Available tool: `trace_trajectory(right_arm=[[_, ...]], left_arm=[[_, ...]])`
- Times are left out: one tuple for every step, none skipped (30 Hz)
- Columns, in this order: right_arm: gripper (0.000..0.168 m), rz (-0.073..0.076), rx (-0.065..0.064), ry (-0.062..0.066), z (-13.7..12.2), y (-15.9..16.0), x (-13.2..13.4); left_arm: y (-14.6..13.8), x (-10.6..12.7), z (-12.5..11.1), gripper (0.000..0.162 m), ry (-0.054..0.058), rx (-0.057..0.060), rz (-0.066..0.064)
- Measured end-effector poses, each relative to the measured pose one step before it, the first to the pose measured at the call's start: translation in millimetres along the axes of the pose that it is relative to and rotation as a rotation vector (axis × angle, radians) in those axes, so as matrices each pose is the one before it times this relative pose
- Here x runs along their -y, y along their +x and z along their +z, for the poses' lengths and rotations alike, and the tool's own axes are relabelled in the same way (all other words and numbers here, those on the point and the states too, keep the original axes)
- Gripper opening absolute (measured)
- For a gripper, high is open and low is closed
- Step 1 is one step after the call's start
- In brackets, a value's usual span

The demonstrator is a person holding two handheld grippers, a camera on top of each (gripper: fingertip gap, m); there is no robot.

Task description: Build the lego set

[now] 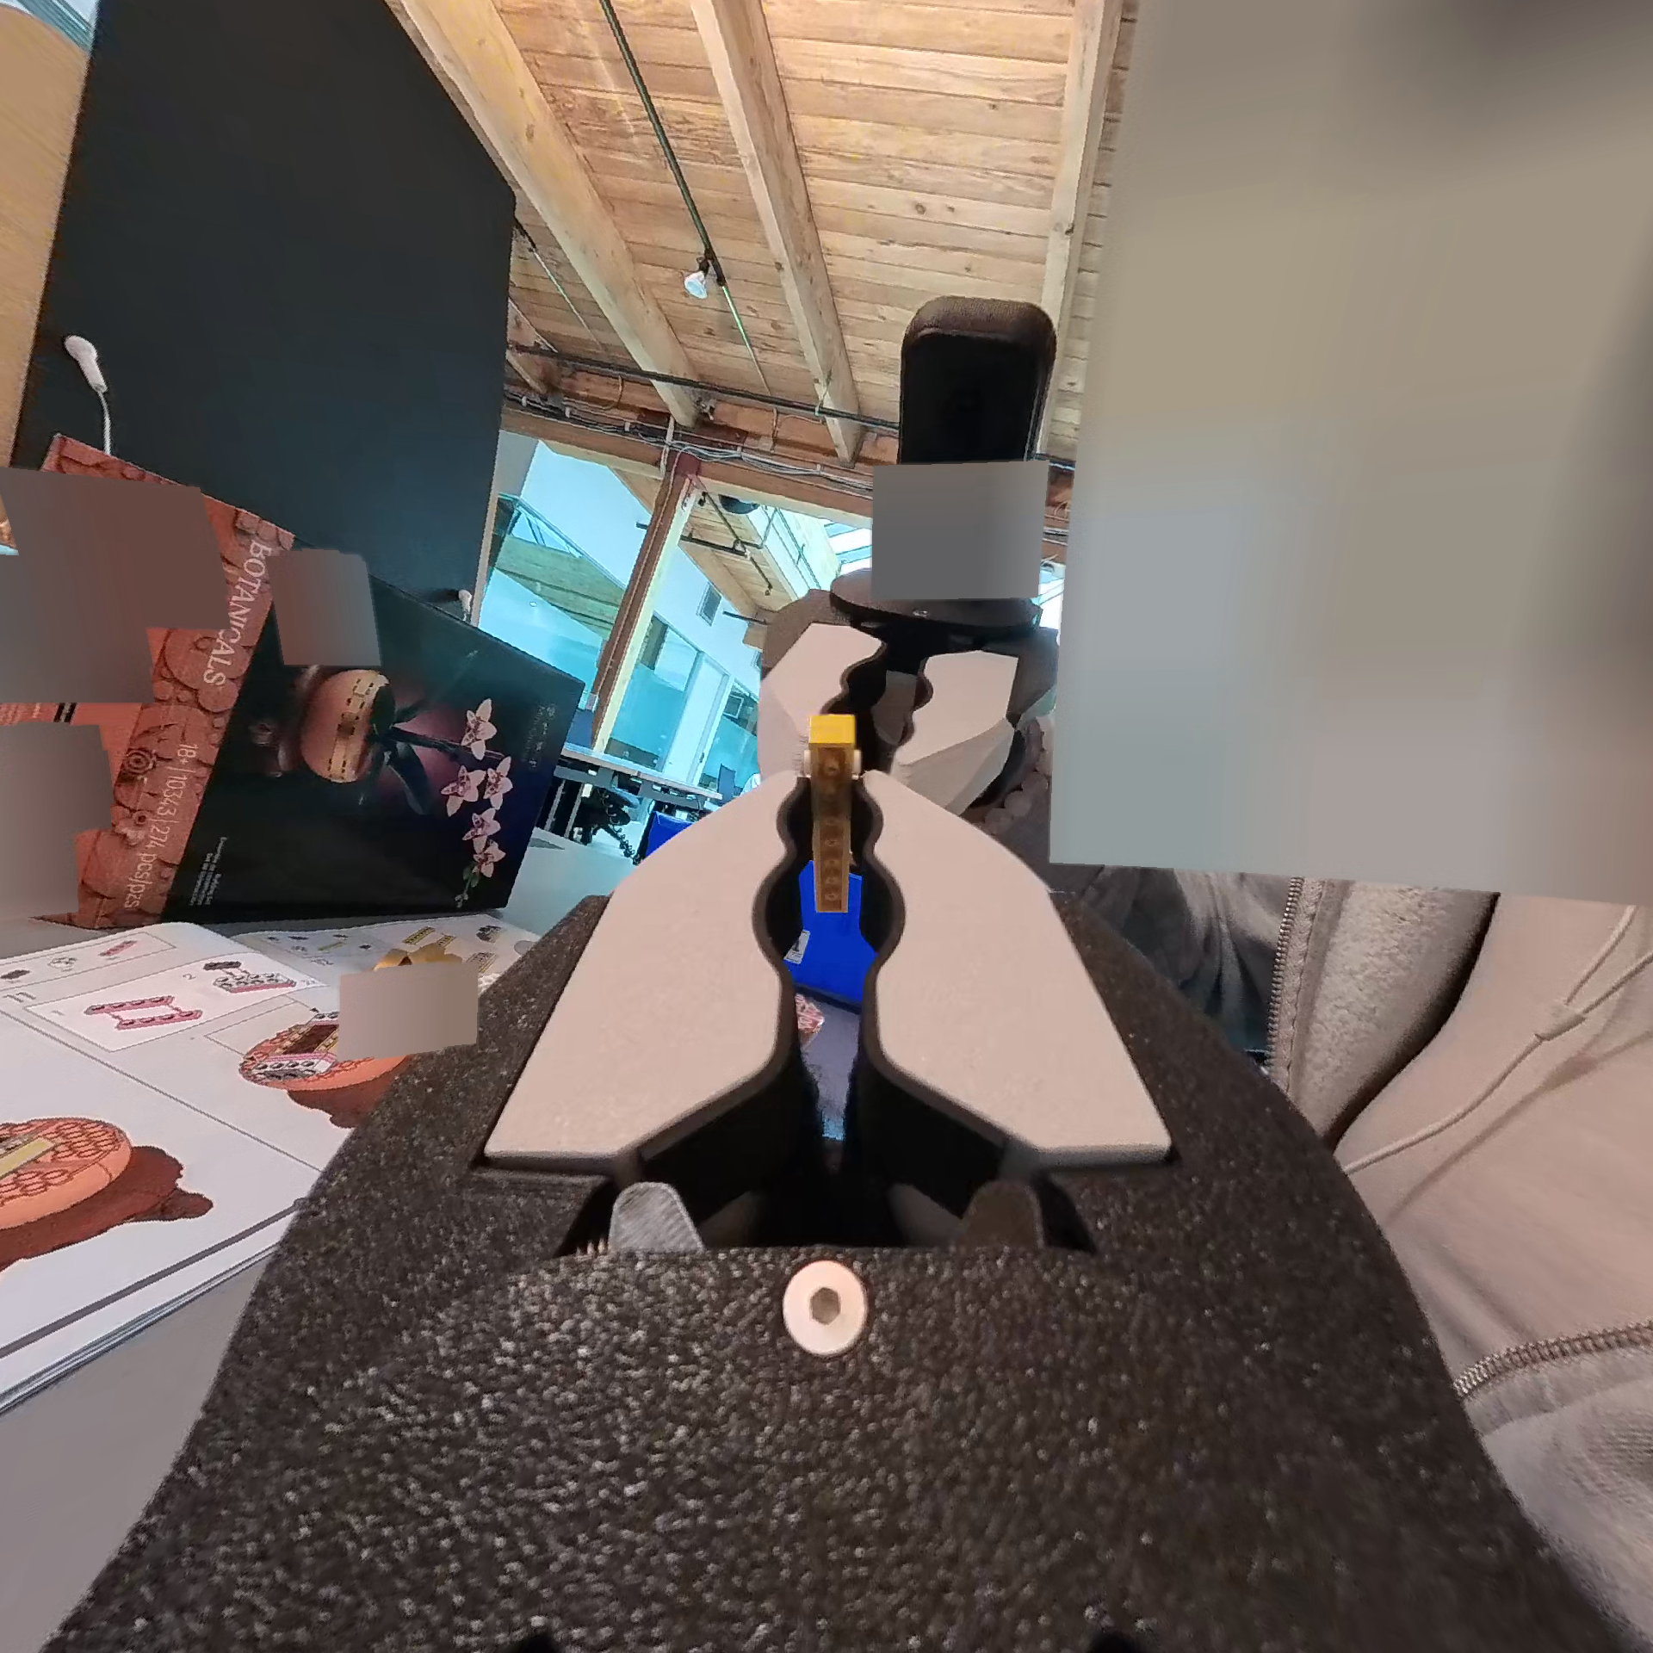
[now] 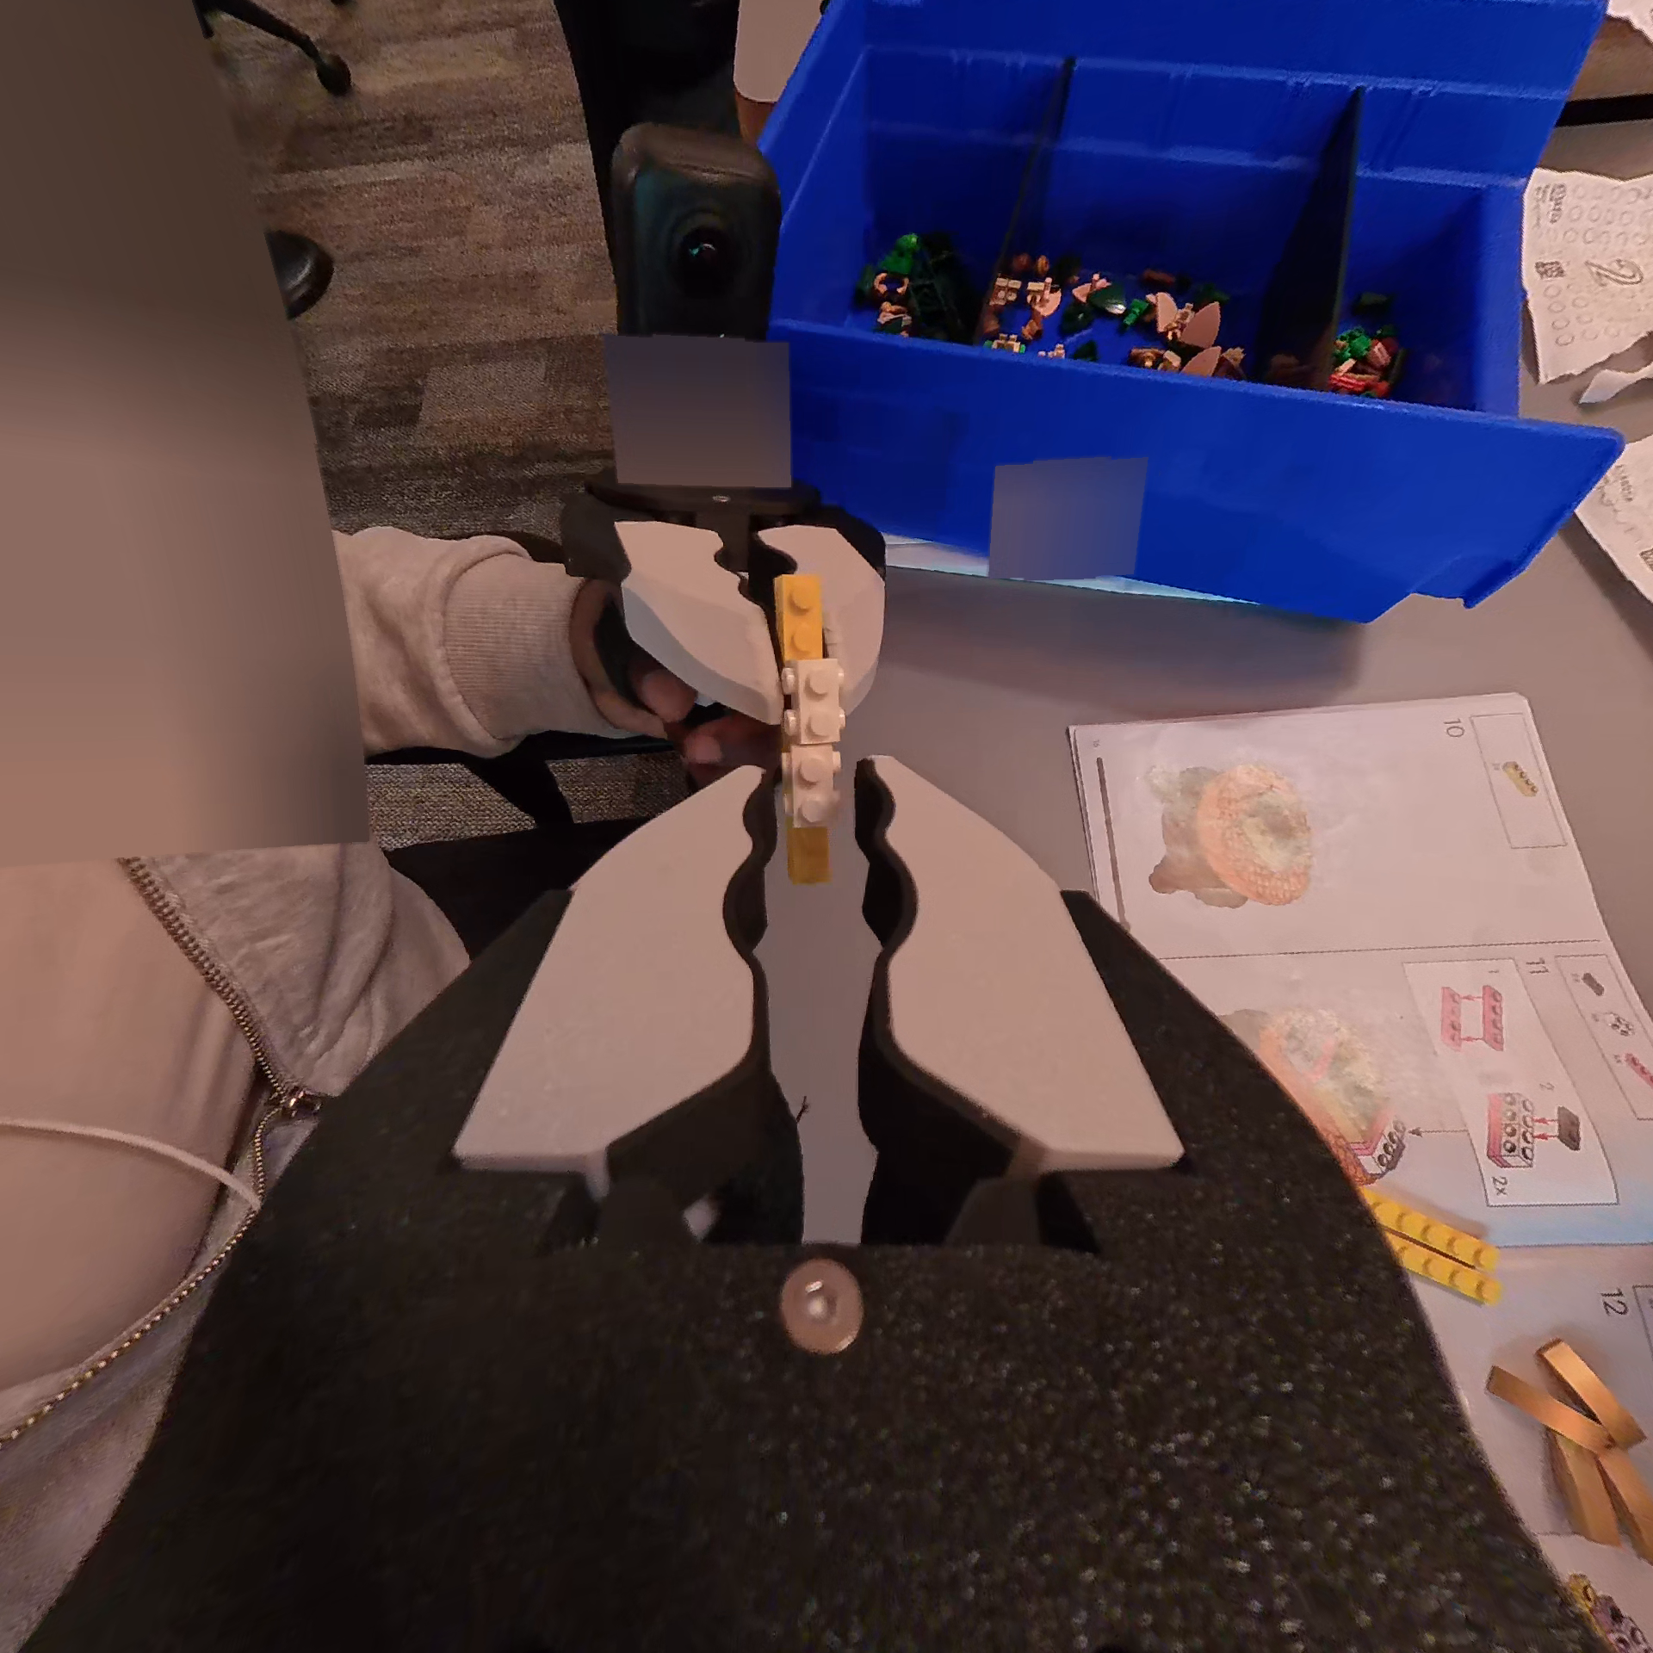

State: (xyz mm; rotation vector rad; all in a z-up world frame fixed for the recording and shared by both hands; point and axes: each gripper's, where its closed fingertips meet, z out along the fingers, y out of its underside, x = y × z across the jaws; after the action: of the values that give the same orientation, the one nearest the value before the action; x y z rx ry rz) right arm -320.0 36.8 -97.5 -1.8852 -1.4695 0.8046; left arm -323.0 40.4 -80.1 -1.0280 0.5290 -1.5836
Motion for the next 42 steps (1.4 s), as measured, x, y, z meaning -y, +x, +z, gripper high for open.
trace_trajectory(right_arm=[[0.018,0.0024,0.0019,0.0017,-0.11,0.09,0.36],[0.021,0.0014,0.0015,0.0026,-0.29,-0.05,0.37],[0.026,-0.0037,-0.0017,0.0025,-0.64,-0.06,0.37],[0.033,-0.009,-0.0057,0.001,-0.62,0.03,0.06],[0.039,-0.0158,-0.0067,0.0029,-1.02,-0.4,0.19],[0.047,-0.0249,-0.0092,0.0109,-1.23,-0.91,0.94],[0.052,-0.0359,-0.0248,0.016,-1.7,-0.16,1.12],[0.058,-0.0506,-0.0504,0.025,-2.23,2.01,1.73],[0.061,-0.0674,-0.0694,0.0431,-2.98,2.45,2.72],[0.06,-0.0897,-0.0862,0.0629,-3.63,2.42,4.32],[0.059,-0.1098,-0.0979,0.0729,-3.84,1.29,4.88],[0.058,-0.1254,-0.1081,0.0779,-4.48,0.8,5.87],[0.052,-0.1273,-0.1154,0.0778,-4.78,1.54,7.15],[0.046,-0.1088,-0.0882,0.0641,-3.13,-0.84,6.51],[0.047,-0.0596,-0.0422,0.0316,0.13,-3.92,3.19],[0.053,-0.0118,-0.0013,-0.0001,3.18,-6.71,-0.85],[0.06,0.0154,0.0066,-0.0046,4.09,-4.88,-2.32],[0.066,0.012,-0.0009,0.0056,3.3,-1.37,-1.99],[0.069,-0.0065,-0.007,0.0126,2.3,1.18,-1.39],[0.069,-0.0259,-0.0197,0.0137,1.36,3.77,-0.63],[0.065,-0.0371,-0.0047,0.0104,1.58,2.13,-0.39],[0.062,-0.0365,0.0031,0.0038,1.92,0.61,-0.6],[0.058,-0.0243,0.0032,0.0095,1.89,0.24,0.31],[0.056,-0.0106,0.0135,0.0112,1.95,-1.42,0.19],[0.053,-0.0076,0.006,0.0061,1.57,-0.04,-0.7],[0.05,-0.0113,-0.0055,0.0085,0.54,1.58,-0.19],[0.047,-0.0082,-0.0051,0.0094,-0.02,1.4,-0.17],[0.045,-0.0048,-0.0059,0.004,-0.1,1.27,-0.53],[0.04,-0.0046,-0.0059,0.0088,-0.39,0.92,0.43],[0.037,-0.0034,-0.0027,0.0109,-0.26,0.29,1.16],[0.033,-0.0065,-0.0025,0.0019,0.04,0.07,0.12],[0.028,-0.0087,-0.0017,-0.001,0.29,0.16,-0.21],[0.02,-0.0045,-0.0002,0.0016,0.15,-0.04,0.07],[0.02,0.0052,0.0022,0.0032,0.41,-0.18,0.1],[0.019,0.0091,0.0058,0.0037,0.44,-0.26,-0.03],[0.019,0.0107,0.0077,0.0016,0.38,-0.14,-0.14],[0.019,0.0093,0.0044,0.0046,0.19,0.17,-0.07],[0.019,0.0121,0.0047,0.0044,0.2,0.2,0.07],[0.019,0.0189,0.0092,0.0034,0.28,-0.07,-0.05],[0.019,0.0232,0.012,0.0028,0.31,-0.15,-0.08],[0.019,0.0231,0.0105,0.0036,0.19,0.06,0.12],[0.018,0.0303,0.0127,0.0055,0.31,-0.23,0.26]], left_arm=[[-0.14,0.13,-0.05,0.007,0.0012,0.0012,-0.0006],[-0.16,-0.01,-0.02,0.007,0.0007,0.0016,0.0002],[-0.3,0.18,-0.03,0.007,0.002,0.0013,-0.0004],[-0.13,0.55,-0.19,0.007,0.0047,0.0002,-0.0018],[-0.01,1.0,-0.18,0.007,0.0077,-0.0008,-0.0034],[-0.18,1.35,-0.34,0.007,0.0096,0.0008,-0.0045],[-0.48,1.64,-0.31,0.007,0.0113,0.0028,-0.004],[-0.58,1.95,-0.38,0.007,0.0129,0.005,-0.0054],[-0.76,2.21,-0.36,0.007,0.0146,0.0067,-0.0077],[-0.66,2.48,-0.22,0.007,0.0163,0.0061,-0.0095],[-0.54,2.83,-0.14,0.007,0.0181,0.0056,-0.0117],[-0.05,2.94,0.03,0.007,0.0188,0.004,-0.0138],[0.46,2.77,0.27,0.007,0.0186,0.0025,-0.0152],[0.54,2.16,0.51,0.007,0.016,0.0024,-0.0143],[0.02,1.64,0.5,0.007,0.0148,0.0059,-0.0134],[-0.18,1.17,0.55,0.007,0.013,0.0063,-0.0135],[0.23,1.02,0.48,0.007,0.0116,0.0037,-0.0128],[0.85,1.18,0.68,0.007,0.0108,0.0004,-0.0128],[1.39,1.11,0.91,0.007,0.0082,-0.0031,-0.0121],[1.33,0.37,1.12,0.007,0.0028,-0.0014,-0.007],[1.07,-0.6,1.06,0.007,-0.0024,-0.0002,-0.0009],[1.17,-0.78,1.17,0.007,-0.0024,-0.001,0.0003],[0.78,-0.48,1.13,0.007,0.0021,-0.0014,-0.0052],[0.99,-0.32,1.04,0.007,0.0026,-0.0051,-0.0094],[0.92,-0.62,0.98,0.007,0.0012,-0.0047,-0.0082],[0.46,-0.69,0.74,0.007,-0.0003,-0.0015,-0.0043],[0.23,-0.89,0.64,0.007,-0.0021,-0.0009,-0.0034],[0.16,-0.22,0.39,0.007,0.0004,-0.002,-0.0068],[0.15,0.06,0.27,0.007,0.0031,-0.0035,-0.0108],[-0.04,0.27,0.04,0.007,0.0034,-0.0019,-0.0096],[-0.33,-0.2,0.03,0.007,0.0011,-0.0007,-0.0049],[-0.18,-0.7,-0.05,0.007,-0.0029,-0.0007,-0.0026],[-0.28,-0.56,-0.07,0.007,-0.0027,-0.0004,-0.0029],[-0.15,-0.01,-0.06,0.007,0.0012,-0.0007,-0.0051],[-0.28,0.29,-0.43,0.007,0.0023,-0.0006,-0.006],[-0.31,0.0,-0.42,0.007,0.0001,-0.0005,-0.0032],[-0.23,-0.01,-0.25,0.007,-0.0014,0.0006,-0.0006],[-0.03,0.12,-0.08,0.007,-0.0014,0.0012,-0.0011],[-0.09,0.09,0.02,0.007,-0.0014,0.0013,-0.0019],[-0.19,0.17,-0.23,0.007,-0.0007,0.0016,-0.0009],[-0.06,0.04,-0.2,0.007,-0.0008,0.0011,-0.0006],[0.09,0.18,-0.04,0.007,-0.0009,0.0006,-0.0018]])
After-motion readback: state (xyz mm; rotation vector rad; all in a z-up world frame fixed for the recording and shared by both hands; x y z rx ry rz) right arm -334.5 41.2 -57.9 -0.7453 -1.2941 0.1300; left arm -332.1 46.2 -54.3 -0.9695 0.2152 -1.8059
